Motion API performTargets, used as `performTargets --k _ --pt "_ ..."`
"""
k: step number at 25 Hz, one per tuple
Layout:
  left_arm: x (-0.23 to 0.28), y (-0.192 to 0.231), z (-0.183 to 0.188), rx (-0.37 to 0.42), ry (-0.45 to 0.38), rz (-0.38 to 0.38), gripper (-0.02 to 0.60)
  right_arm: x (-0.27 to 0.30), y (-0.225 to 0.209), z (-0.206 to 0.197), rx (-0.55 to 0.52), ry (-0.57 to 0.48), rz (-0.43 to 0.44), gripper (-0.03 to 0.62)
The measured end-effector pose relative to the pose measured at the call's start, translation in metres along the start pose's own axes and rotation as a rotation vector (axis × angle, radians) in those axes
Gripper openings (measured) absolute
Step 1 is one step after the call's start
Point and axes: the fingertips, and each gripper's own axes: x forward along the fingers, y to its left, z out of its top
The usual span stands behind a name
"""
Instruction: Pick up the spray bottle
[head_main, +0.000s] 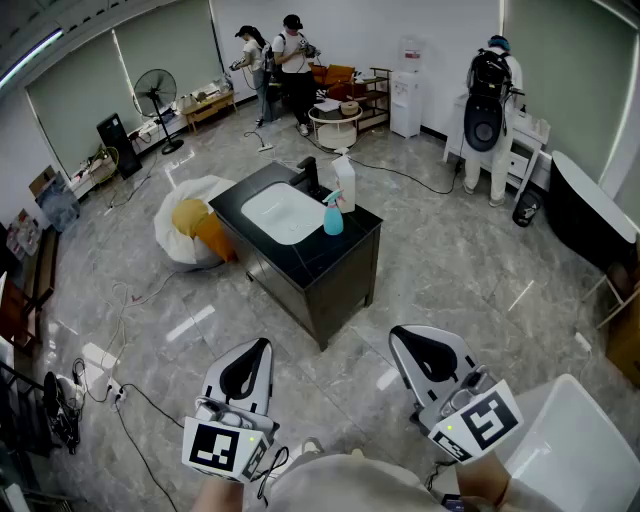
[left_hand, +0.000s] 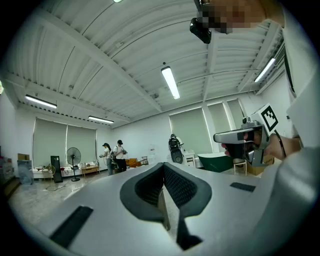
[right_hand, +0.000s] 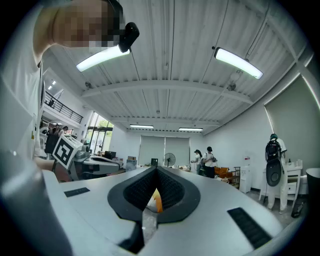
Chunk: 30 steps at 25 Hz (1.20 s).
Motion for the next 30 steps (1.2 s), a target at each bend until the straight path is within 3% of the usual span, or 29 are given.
performTargets --k 23,26,27,28,29,30 --pt "0.011 -0.035 0.007 -0.003 0.005 0.031 0.020 -0.034 -0.025 -0.001 0.018 -0.006 0.015 0.028" --pt "0.012 -0.038 0.002 -0.009 0.014 0.037 0.020 -0.038 -0.035 0.001 0.083 -0.074 -0.031 0.032" --pt "0.013 -0.039 0.000 -0.013 0.016 0.037 0.020 -0.041 -0.038 0.004 0.110 -0.102 -0.040 0.091" --pt "0.013 -0.041 -0.001 -0.017 0.016 0.037 0.020 -0.043 -0.041 0.006 0.121 -0.117 -0.043 0.217" --pt "0.015 -0.042 -0.002 -0.020 0.015 0.036 0.020 -0.044 -0.044 0.007 0.115 -0.120 -0.047 0.267" --pt "0.016 -0.043 -0.002 -0.022 0.013 0.034 0.019 -0.044 -0.047 0.007 0.099 -0.116 -0.053 0.275"
